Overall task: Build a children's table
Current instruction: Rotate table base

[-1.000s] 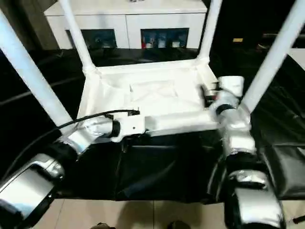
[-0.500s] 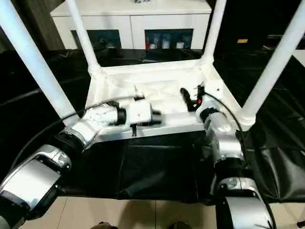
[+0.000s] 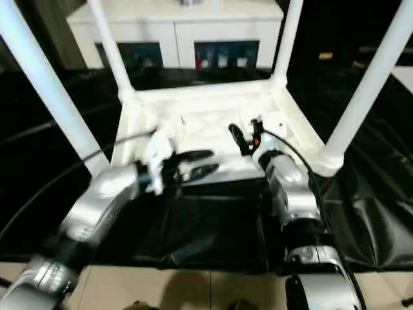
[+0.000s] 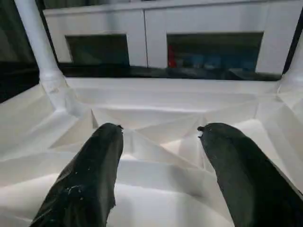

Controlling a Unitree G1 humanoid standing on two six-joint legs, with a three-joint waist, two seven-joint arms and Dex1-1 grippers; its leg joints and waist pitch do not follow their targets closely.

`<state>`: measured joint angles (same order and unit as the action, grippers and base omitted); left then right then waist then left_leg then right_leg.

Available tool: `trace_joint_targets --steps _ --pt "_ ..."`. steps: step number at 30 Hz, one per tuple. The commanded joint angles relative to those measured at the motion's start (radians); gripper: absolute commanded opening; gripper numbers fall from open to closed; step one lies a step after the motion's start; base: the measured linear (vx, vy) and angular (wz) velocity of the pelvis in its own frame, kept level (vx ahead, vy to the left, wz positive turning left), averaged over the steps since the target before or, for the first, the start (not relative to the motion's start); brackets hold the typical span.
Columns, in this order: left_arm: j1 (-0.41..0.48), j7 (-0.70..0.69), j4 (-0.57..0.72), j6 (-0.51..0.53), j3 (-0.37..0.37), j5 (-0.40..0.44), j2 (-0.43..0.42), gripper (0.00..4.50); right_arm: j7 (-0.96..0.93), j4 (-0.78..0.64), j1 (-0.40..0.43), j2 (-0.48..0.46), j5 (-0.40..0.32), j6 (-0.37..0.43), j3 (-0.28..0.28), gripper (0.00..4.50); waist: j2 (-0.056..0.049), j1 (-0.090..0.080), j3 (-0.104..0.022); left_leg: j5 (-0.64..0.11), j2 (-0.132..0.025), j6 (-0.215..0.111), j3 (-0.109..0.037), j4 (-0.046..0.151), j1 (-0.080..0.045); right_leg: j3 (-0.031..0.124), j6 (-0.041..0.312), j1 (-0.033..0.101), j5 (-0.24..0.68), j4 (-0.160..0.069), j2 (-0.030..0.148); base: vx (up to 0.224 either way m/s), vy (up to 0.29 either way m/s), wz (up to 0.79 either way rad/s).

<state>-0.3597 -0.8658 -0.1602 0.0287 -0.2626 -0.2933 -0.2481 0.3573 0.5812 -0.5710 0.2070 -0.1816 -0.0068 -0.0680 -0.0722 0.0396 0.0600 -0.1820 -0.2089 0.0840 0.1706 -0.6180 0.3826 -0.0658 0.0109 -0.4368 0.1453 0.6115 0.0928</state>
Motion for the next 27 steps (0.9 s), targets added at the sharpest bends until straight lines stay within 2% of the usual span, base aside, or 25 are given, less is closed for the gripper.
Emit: trace_joint_targets --steps 1,2,3,4,5,6,7,9,10,12,14,15,16,18,19,21,22,24,25,27 --pt "0.088 0.007 0.114 0.063 0.071 -0.058 -0.047 2.28 0.008 -0.063 0.036 -0.008 -0.005 0.013 0.013 3.01 0.008 -0.006 -0.081 -0.283 -0.008 -0.048 0.007 0.078 -0.009 0.024 0.196 0.067 0.302 -0.07 0.026 0.0 0.0 0.0" --pt "0.131 -0.005 0.147 0.087 0.088 -0.076 -0.069 2.28 0.016 -0.084 0.051 -0.013 -0.011 0.019 0.016 3.01 0.008 -0.008 -0.077 -0.292 -0.006 -0.048 0.007 0.079 -0.008 0.024 0.188 0.064 0.321 -0.075 0.025 0.0 0.0 0.0" --pt "0.189 -0.021 0.197 0.128 0.112 -0.1 -0.099 2.39 0.028 -0.113 0.071 -0.019 -0.02 0.027 0.02 3.01 0.006 -0.012 -0.075 -0.33 -0.006 -0.039 0.005 0.082 -0.012 0.023 0.171 0.061 0.375 -0.078 0.024 0.0 0.0 0.0" --pt "0.193 -0.022 0.201 0.132 0.114 -0.102 -0.101 2.46 0.029 -0.115 0.073 -0.02 -0.021 0.028 0.02 3.01 0.006 -0.015 -0.075 -0.335 -0.007 -0.034 0.005 0.083 -0.012 0.024 0.167 0.06 0.377 -0.077 0.023 0.0 0.0 0.0" --pt "0.232 -0.034 0.228 0.164 0.131 -0.124 -0.124 2.52 0.046 -0.137 0.09 -0.023 -0.028 0.034 0.028 3.01 0.004 -0.018 -0.071 -0.365 -0.003 -0.028 0.006 0.084 -0.018 0.024 0.153 0.053 0.41 -0.085 0.017 0.0 0.0 0.0" --pt "0.232 -0.034 0.228 0.164 0.131 -0.124 -0.124 2.61 0.046 -0.137 0.09 -0.023 -0.028 0.034 0.028 3.01 0.003 -0.017 -0.071 -0.369 -0.004 -0.027 0.005 0.085 -0.02 0.025 0.153 0.052 0.41 -0.086 0.018 0.0 0.0 0.0" --pt "0.294 -0.053 0.262 0.206 0.165 -0.154 -0.171 2.84 0.085 -0.173 0.125 -0.02 -0.031 0.04 0.054 3.01 0.004 -0.016 -0.07 -0.387 -0.004 -0.022 0.003 0.086 -0.019 0.025 0.152 0.052 0.416 -0.083 0.019 0.0 0.0 0.0" --pt "0.383 -0.064 0.291 0.238 0.245 -0.19 -0.241 2.93 0.162 -0.242 0.183 -0.011 -0.05 0.062 0.096 3.01 0.004 -0.019 -0.062 -0.418 -0.006 -0.023 0.0 0.093 -0.013 0.024 0.132 0.052 0.451 -0.086 0.019 0.0 0.0 0.0" --pt "0.383 -0.064 0.291 0.238 0.245 -0.19 -0.241 3.01 0.162 -0.242 0.183 -0.011 -0.05 0.062 0.096 3.01 0.0 -0.023 -0.058 -0.452 -0.001 -0.02 0.0 0.093 -0.018 0.022 0.11 0.048 0.502 -0.095 0.017 0.0 0.0 0.0" --pt "0.423 -0.068 0.277 0.234 0.322 -0.215 -0.287 3.13 0.232 -0.298 0.222 0.006 -0.071 0.095 0.131 3.01 -0.001 -0.024 -0.057 -0.48 0.002 -0.015 -0.002 0.092 -0.026 0.021 0.087 0.041 0.557 -0.106 0.015 0.0 0.0 0.0" --pt "0.434 -0.085 0.237 0.225 0.395 -0.239 -0.318 3.35 0.29 -0.326 0.25 0.034 -0.068 0.112 0.169 3.01 -0.002 -0.025 -0.054 -0.495 0.003 -0.012 -0.003 0.093 -0.03 0.019 0.073 0.038 0.584 -0.11 0.013 0.0 0.0 0.0" --pt "0.435 -0.086 0.235 0.225 0.399 -0.241 -0.32 3.4 0.293 -0.327 0.251 0.036 -0.067 0.112 0.17 3.01 0.0 -0.023 -0.053 -0.501 0.004 -0.012 -0.004 0.094 -0.031 0.018 0.065 0.036 0.599 -0.114 0.013 0.0 0.0 0.0" --pt "0.454 -0.102 0.222 0.246 0.46 -0.269 -0.353 3.59 0.321 -0.338 0.268 0.058 -0.053 0.123 0.19 3.01 0.001 -0.024 -0.05 -0.511 0.004 -0.01 -0.007 0.096 -0.029 0.017 0.054 0.037 0.624 -0.114 0.015 0.0 0.0 0.0" --pt "0.458 -0.104 0.223 0.251 0.468 -0.273 -0.357 3.71 0.321 -0.337 0.269 0.059 -0.05 0.122 0.19 3.01 0.001 -0.027 -0.049 -0.521 0.004 -0.005 -0.011 0.098 -0.026 0.014 0.042 0.04 0.65 -0.116 0.019 0.0 0.0 0.0" --pt "0.478 -0.107 0.227 0.282 0.509 -0.296 -0.383 3.8 0.312 -0.329 0.266 0.06 -0.037 0.12 0.185 3.01 0.003 -0.026 -0.05 -0.525 0.004 -0.001 -0.012 0.097 -0.026 0.014 0.038 0.038 0.662 -0.116 0.021 0.0 0.0 0.0" --pt "0.49 -0.104 0.232 0.297 0.529 -0.311 -0.398 3.93 0.305 -0.332 0.265 0.059 -0.034 0.127 0.179 3.01 0.002 -0.035 -0.048 -0.534 0.004 -0.003 -0.016 0.103 -0.023 0.01 0.035 0.042 0.664 -0.119 0.019 0.0 0.0 0.0" --pt "0.474 -0.078 0.235 0.289 0.556 -0.319 -0.397 4.16 0.283 -0.323 0.254 0.053 -0.033 0.138 0.168 3.01 0.01 -0.036 -0.049 -0.537 0.004 -0.007 -0.016 0.103 -0.029 0.008 0.034 0.039 0.66 -0.124 0.018 0.0 0.0 0.0" --pt "0.462 -0.068 0.236 0.284 0.561 -0.319 -0.391 4.29 0.275 -0.318 0.25 0.052 -0.032 0.141 0.168 3.01 0.002 -0.037 -0.047 -0.548 0.004 -0.006 -0.015 0.104 -0.038 0.006 0.039 0.034 0.658 -0.131 0.017 0.0 0.0 0.0" --pt "0.436 -0.046 0.247 0.285 0.557 -0.319 -0.377 4.29 0.263 -0.301 0.243 0.05 -0.026 0.141 0.169 3.01 0.004 -0.04 -0.043 -0.572 0.002 -0.002 -0.018 0.108 -0.039 0.0 0.037 0.038 0.66 -0.132 0.016 0.0 0.0 0.0" --pt "0.405 -0.011 0.25 0.28 0.55 -0.311 -0.354 4.42 0.255 -0.285 0.236 0.047 -0.016 0.134 0.174 3.01 0.003 -0.044 -0.037 -0.633 0.0 0.004 -0.02 0.114 -0.054 -0.016 0.021 0.039 0.682 -0.147 0.011 0.0 0.0 0.0"
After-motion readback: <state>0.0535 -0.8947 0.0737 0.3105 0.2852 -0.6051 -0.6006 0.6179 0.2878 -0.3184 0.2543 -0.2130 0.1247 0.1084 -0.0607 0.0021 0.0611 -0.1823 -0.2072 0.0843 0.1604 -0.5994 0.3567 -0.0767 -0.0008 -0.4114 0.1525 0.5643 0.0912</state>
